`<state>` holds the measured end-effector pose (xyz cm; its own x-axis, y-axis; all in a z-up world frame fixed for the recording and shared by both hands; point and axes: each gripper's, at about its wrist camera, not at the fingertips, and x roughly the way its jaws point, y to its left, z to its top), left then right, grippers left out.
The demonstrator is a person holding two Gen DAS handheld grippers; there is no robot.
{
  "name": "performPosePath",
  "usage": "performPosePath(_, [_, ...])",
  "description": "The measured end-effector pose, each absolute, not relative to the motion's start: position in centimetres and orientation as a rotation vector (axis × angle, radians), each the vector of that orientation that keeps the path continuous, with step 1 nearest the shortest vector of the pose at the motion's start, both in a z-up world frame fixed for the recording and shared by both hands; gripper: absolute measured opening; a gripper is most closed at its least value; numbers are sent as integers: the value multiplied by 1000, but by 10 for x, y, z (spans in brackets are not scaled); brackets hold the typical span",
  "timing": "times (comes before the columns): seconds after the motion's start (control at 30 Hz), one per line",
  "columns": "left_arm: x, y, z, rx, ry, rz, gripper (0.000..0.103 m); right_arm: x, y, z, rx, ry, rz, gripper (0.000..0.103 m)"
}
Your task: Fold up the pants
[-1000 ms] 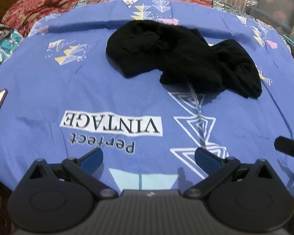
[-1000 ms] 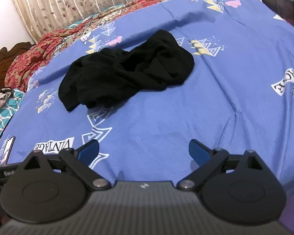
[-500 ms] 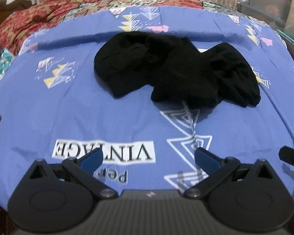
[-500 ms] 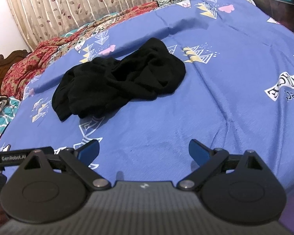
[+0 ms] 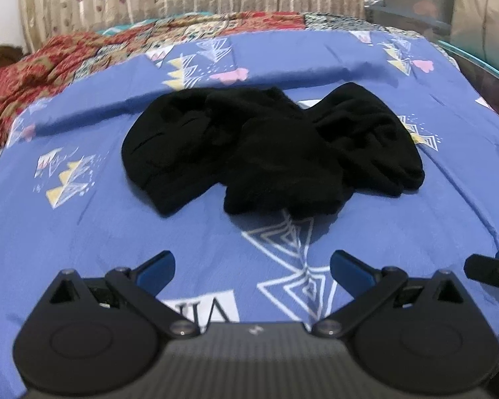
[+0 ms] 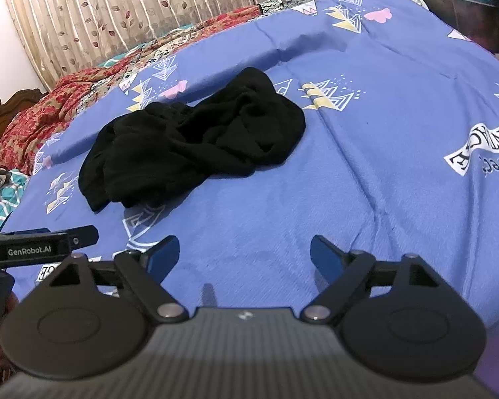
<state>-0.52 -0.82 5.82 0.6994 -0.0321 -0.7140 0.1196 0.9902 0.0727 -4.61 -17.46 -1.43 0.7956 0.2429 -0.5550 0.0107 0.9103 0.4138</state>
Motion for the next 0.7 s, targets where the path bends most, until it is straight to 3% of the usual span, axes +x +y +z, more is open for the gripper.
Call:
performPosePath(0.27, [33, -33, 48, 219, 731, -128, 94, -44, -184, -18, 425, 649, 100, 87])
performPosePath(0.43, [75, -25, 44, 46, 807, -127, 91, -42, -188, -19, 427, 653, 80, 87])
performPosePath(0.53, [87, -18, 43, 11, 820, -138, 20, -40, -188, -18, 427, 656, 78, 87])
performPosePath(0.7, [53, 32, 70, -141, 741, -166, 16, -25, -185, -1, 368, 605, 102, 87])
